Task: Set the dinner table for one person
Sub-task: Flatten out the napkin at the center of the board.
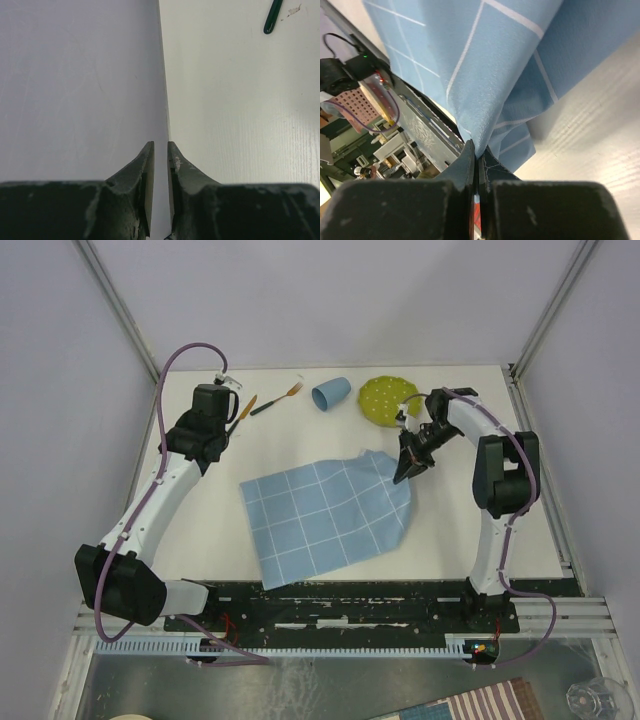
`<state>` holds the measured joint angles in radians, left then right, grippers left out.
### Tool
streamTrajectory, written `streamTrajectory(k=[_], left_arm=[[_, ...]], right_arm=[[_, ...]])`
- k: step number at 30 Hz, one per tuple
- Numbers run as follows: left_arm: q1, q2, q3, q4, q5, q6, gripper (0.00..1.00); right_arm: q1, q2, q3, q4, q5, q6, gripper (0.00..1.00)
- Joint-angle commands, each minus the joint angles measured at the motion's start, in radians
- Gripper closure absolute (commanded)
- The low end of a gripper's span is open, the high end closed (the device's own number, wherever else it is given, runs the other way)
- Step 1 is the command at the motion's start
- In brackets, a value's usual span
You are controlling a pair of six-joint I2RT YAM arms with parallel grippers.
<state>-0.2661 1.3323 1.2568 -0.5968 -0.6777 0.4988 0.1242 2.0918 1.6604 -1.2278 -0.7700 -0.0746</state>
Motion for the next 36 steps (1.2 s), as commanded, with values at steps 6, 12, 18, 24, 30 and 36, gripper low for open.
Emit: streamTrajectory(k=[6, 12, 18, 24, 30, 36], left_arm=[[-0.005, 0.000, 0.014, 0.027, 0.010, -0.056, 0.77], [-0.006, -0.012, 0.015, 0.027, 0.035, -0.063, 0.77], [-0.006, -0.052, -0.004, 0.027, 0.055, -0.059, 0.76], [-0.006, -0.076, -0.023, 0.020, 0.066, -0.063, 0.76], [-0.006, -0.088, -0.010, 0.004, 0.132, -0.068, 0.75], [-0.013, -0.097, -0.005, -0.009, 0.254, -0.100, 0.74]], right_arm=[[-0.005, 0.028, -0.031, -0.029, 0.222, -0.010, 0.57], [-0.005, 0.015, 0.051, 0.072, 0.384, -0.002, 0.46], [-0.006, 0.028, 0.194, 0.064, 0.453, -0.028, 0.44], [-0.005, 0.096, 0.264, 0.055, 0.405, 0.004, 0.44], [-0.005, 0.130, 0.290, 0.001, 0.366, -0.009, 0.44], [0.005, 0.224, 0.384, -0.024, 0.210, 0.009, 0.43]])
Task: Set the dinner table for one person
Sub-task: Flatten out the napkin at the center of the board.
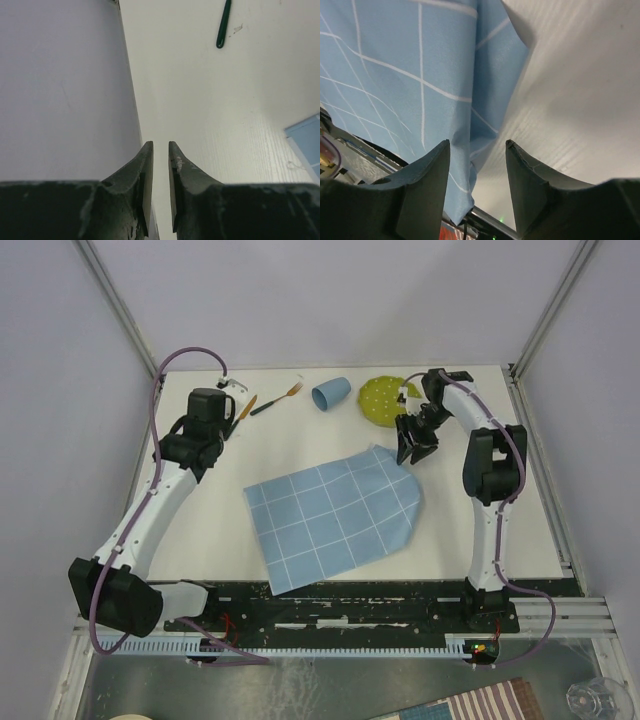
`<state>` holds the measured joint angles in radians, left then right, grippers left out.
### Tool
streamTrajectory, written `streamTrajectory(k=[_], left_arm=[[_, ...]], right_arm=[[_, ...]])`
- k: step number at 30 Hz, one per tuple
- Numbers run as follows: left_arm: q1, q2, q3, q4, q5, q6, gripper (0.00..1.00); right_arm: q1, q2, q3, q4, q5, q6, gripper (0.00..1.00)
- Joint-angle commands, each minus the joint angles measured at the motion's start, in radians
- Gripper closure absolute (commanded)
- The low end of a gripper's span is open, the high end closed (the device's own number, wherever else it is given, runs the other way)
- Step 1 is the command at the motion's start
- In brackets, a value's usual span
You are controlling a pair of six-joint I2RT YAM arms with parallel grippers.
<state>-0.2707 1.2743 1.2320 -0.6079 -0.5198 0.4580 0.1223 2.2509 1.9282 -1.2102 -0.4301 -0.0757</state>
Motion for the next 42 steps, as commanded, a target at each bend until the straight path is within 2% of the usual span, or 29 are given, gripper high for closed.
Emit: streamTrajectory(k=[1, 4, 7, 12, 14, 15, 16, 18, 19, 23, 29, 31, 35, 39, 40, 42], left_arm=[[-0.010, -0.037, 0.023, 0.002, 0.110, -0.062, 0.74], [-0.013, -0.030, 0.030, -0.003, 0.120, -0.065, 0.74], [-0.017, -0.028, 0.032, -0.012, 0.115, -0.067, 0.74], [-0.019, -0.024, 0.028, -0.016, 0.111, -0.071, 0.74], [-0.020, -0.021, 0.025, -0.016, 0.112, -0.069, 0.74], [-0.020, -0.020, 0.024, -0.015, 0.112, -0.067, 0.74], [-0.021, -0.018, 0.022, -0.012, 0.113, -0.066, 0.74], [-0.021, -0.014, 0.019, -0.008, 0.112, -0.062, 0.74], [-0.021, -0.013, 0.016, -0.006, 0.110, -0.063, 0.74], [-0.021, -0.017, 0.010, -0.003, 0.105, -0.061, 0.75], [-0.021, -0.039, -0.003, -0.003, 0.087, -0.047, 0.75], [-0.021, -0.042, -0.012, -0.003, 0.088, -0.051, 0.75], [-0.021, -0.046, -0.026, -0.009, 0.095, -0.041, 0.75], [-0.022, -0.044, -0.016, -0.001, 0.100, -0.036, 0.75], [-0.023, -0.042, -0.010, 0.000, 0.104, -0.038, 0.75], [-0.025, -0.037, -0.001, -0.001, 0.106, -0.044, 0.75]], right_arm=[[0.009, 0.095, 0.150, -0.057, -0.150, 0.010, 0.44], [0.011, 0.171, 0.228, -0.099, -0.223, 0.004, 0.44], [0.012, 0.198, 0.230, -0.084, -0.281, 0.013, 0.43], [0.014, 0.232, 0.243, -0.105, -0.304, 0.003, 0.44], [0.015, 0.234, 0.246, -0.120, -0.311, -0.018, 0.48], [0.017, 0.227, 0.242, -0.116, -0.314, -0.023, 0.52], [0.017, 0.218, 0.234, -0.104, -0.317, -0.026, 0.62], [0.021, 0.195, 0.221, -0.068, -0.318, -0.023, 0.90], [0.024, 0.185, 0.224, -0.057, -0.331, -0.030, 0.97], [0.034, 0.156, 0.277, -0.077, -0.445, -0.119, 0.98], [0.048, -0.009, 0.256, -0.107, -0.664, -0.246, 0.98], [0.067, -0.045, 0.273, -0.183, -0.694, -0.328, 0.98], [0.124, -0.026, 0.342, -0.506, -0.683, -0.620, 0.98], [0.160, -0.026, 0.226, -0.541, -0.637, -0.659, 0.98], [0.160, -0.034, 0.196, -0.507, -0.630, -0.625, 0.98], [0.153, -0.049, 0.139, -0.354, -0.603, -0.446, 0.98]])
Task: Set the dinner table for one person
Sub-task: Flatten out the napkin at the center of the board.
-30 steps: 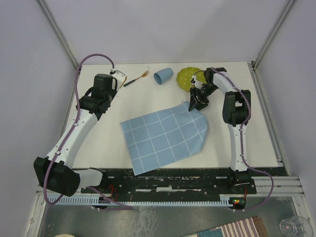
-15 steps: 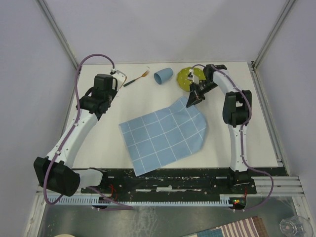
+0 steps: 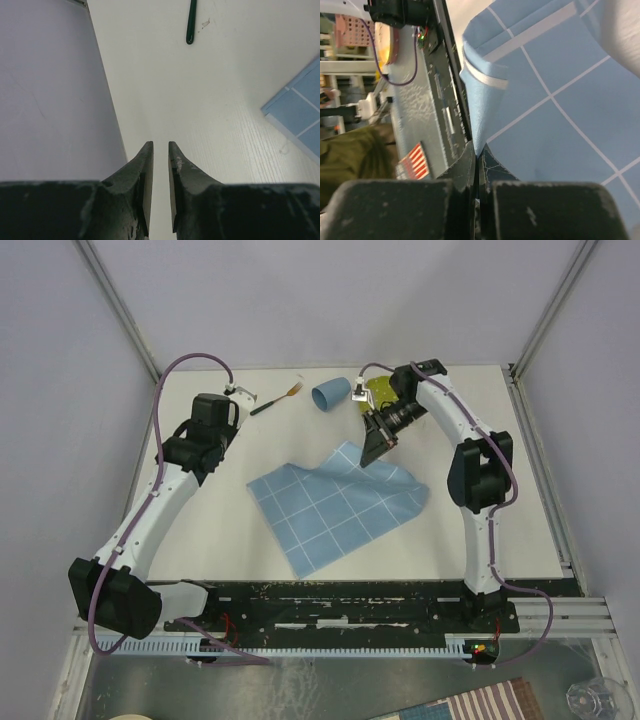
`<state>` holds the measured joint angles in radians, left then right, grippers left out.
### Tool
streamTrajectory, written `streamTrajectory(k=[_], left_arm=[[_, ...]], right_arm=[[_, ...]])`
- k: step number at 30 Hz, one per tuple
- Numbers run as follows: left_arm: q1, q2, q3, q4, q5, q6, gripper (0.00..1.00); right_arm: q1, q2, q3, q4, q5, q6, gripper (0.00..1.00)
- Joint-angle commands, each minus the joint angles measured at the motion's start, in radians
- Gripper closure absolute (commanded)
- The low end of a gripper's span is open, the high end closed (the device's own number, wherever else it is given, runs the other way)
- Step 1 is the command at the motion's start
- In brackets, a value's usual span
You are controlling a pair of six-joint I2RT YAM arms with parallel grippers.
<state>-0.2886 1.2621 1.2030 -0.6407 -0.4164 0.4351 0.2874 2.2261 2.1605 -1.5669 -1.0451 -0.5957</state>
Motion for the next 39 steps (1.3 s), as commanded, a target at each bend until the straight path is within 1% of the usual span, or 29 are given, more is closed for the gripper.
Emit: streamTrajectory(k=[1, 4, 7, 9, 13, 16, 18, 21, 22, 24, 26, 28, 30, 32, 35, 37, 39], left_arm=[[-0.008, -0.023, 0.032, 0.031, 0.002, -0.022, 0.75], [-0.012, -0.026, 0.038, 0.031, 0.004, -0.022, 0.75], [-0.017, -0.027, 0.037, 0.031, 0.007, -0.026, 0.75], [-0.020, -0.027, 0.034, 0.030, 0.008, -0.033, 0.75], [-0.021, -0.035, 0.027, 0.027, 0.008, -0.042, 0.75], [-0.022, -0.041, 0.017, 0.027, 0.006, -0.035, 0.75], [-0.024, -0.040, 0.013, 0.025, 0.010, -0.036, 0.75], [-0.027, -0.033, 0.010, 0.025, 0.016, -0.036, 0.75], [-0.027, -0.027, 0.012, 0.024, 0.017, -0.036, 0.75], [-0.031, -0.020, 0.013, 0.025, 0.018, -0.038, 0.75], [-0.033, -0.015, 0.013, 0.026, 0.020, -0.040, 0.75], [-0.035, -0.014, 0.011, 0.025, 0.021, -0.042, 0.75], [-0.037, -0.015, 0.010, 0.025, 0.021, -0.043, 0.76], [-0.038, -0.015, 0.012, 0.025, 0.019, -0.045, 0.76], [-0.040, -0.018, 0.018, 0.025, 0.019, -0.047, 0.75], [-0.040, -0.017, 0.021, 0.028, 0.018, -0.048, 0.75], [-0.042, -0.018, 0.023, 0.033, 0.019, -0.049, 0.76]], right_arm=[[-0.018, -0.033, -0.114, 0.058, 0.019, 0.124, 0.98], [-0.031, -0.070, -0.156, 0.242, 0.077, 0.283, 0.98], [-0.051, -0.103, -0.203, 0.451, 0.195, 0.461, 0.98], [-0.070, -0.097, -0.205, 0.538, 0.258, 0.548, 0.98], [-0.094, -0.026, -0.118, 0.513, 0.376, 0.587, 0.98], [-0.112, -0.010, -0.134, 0.568, 0.465, 0.606, 0.98], [-0.116, 0.014, -0.114, 0.578, 0.520, 0.604, 0.98], [-0.119, 0.112, -0.018, 0.513, 0.546, 0.596, 0.97], [-0.121, 0.142, 0.018, 0.482, 0.555, 0.600, 0.92], [-0.120, 0.170, 0.044, 0.458, 0.592, 0.621, 0.72], [-0.121, 0.148, 0.009, 0.493, 0.625, 0.627, 0.61], [-0.122, 0.098, -0.047, 0.535, 0.656, 0.622, 0.53], [-0.126, 0.053, -0.083, 0.553, 0.703, 0.617, 0.47], [-0.142, 0.012, -0.103, 0.549, 0.731, 0.613, 0.45], [-0.189, -0.062, -0.148, 0.546, 0.698, 0.605, 0.43], [-0.225, -0.113, -0.190, 0.543, 0.678, 0.598, 0.36], [-0.259, -0.143, -0.209, 0.512, 0.651, 0.573, 0.35]])
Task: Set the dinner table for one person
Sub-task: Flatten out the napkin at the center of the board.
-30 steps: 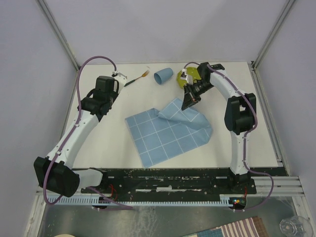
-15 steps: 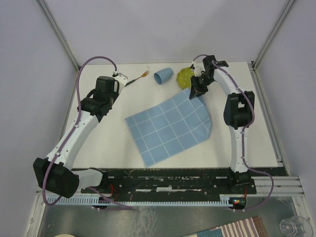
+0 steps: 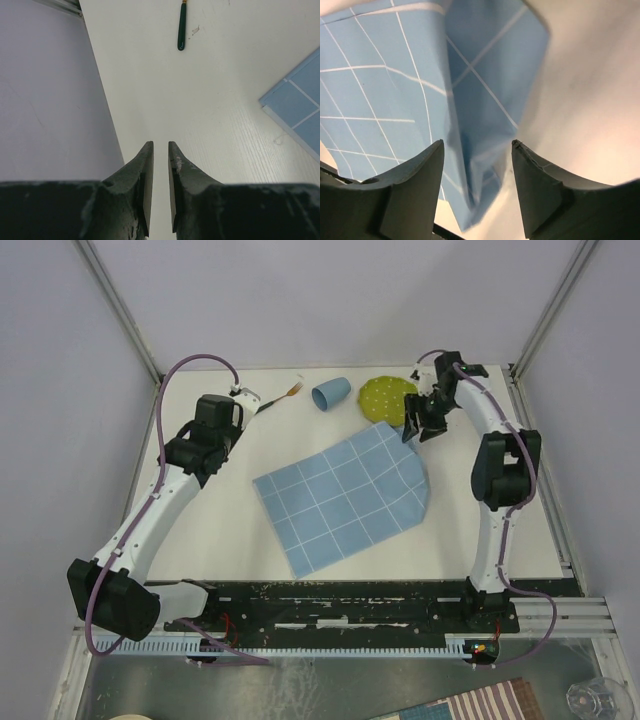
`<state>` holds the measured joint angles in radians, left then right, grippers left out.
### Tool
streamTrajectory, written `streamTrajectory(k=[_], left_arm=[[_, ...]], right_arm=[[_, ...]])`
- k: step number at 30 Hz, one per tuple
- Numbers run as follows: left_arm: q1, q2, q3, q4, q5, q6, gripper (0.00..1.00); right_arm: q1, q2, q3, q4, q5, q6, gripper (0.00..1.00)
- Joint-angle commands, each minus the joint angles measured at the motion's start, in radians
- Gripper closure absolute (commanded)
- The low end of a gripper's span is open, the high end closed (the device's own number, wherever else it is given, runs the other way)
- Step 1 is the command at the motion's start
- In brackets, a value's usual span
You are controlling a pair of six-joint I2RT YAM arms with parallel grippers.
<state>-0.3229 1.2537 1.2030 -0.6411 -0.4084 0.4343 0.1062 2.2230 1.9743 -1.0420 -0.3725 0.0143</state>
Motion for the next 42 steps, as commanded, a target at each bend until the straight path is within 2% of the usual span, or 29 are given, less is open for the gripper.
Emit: streamTrajectory(k=[1, 5, 15, 20, 26, 28, 29, 31, 32, 42], left_arm=[[-0.007, -0.010, 0.024, 0.036, 0.011, -0.049, 0.75], [-0.010, -0.008, 0.032, 0.041, 0.027, -0.064, 0.76], [-0.042, 0.000, 0.032, 0.034, 0.091, -0.055, 0.76], [-0.068, 0.012, 0.038, 0.057, 0.092, -0.042, 0.76], [-0.080, 0.037, 0.049, 0.065, 0.077, -0.038, 0.76], [-0.084, 0.040, 0.047, 0.065, 0.072, -0.031, 0.76], [-0.085, 0.041, 0.047, 0.066, 0.070, -0.029, 0.76], [-0.087, 0.039, 0.047, 0.065, 0.067, -0.026, 0.76], [-0.089, 0.037, 0.047, 0.067, 0.065, -0.026, 0.76], [-0.096, 0.027, 0.049, 0.116, 0.059, -0.017, 0.76]], right_arm=[[-0.091, -0.141, -0.029, -0.036, -0.047, -0.059, 0.35], [-0.127, -0.102, -0.050, -0.177, -0.160, -0.175, 0.35], [-0.154, -0.089, -0.224, -0.199, -0.486, -0.331, 0.30], [-0.156, -0.083, -0.278, -0.210, -0.499, -0.415, 0.28], [-0.157, -0.006, -0.254, -0.224, -0.497, -0.444, 0.29], [-0.157, 0.021, -0.234, -0.246, -0.502, -0.457, 0.35], [-0.158, 0.027, -0.231, -0.256, -0.500, -0.460, 0.44], [-0.159, 0.027, -0.237, -0.266, -0.479, -0.462, 0.81], [-0.160, 0.021, -0.242, -0.272, -0.460, -0.461, 0.96], [-0.174, -0.162, -0.287, -0.518, -0.416, -0.473, 0.98]])
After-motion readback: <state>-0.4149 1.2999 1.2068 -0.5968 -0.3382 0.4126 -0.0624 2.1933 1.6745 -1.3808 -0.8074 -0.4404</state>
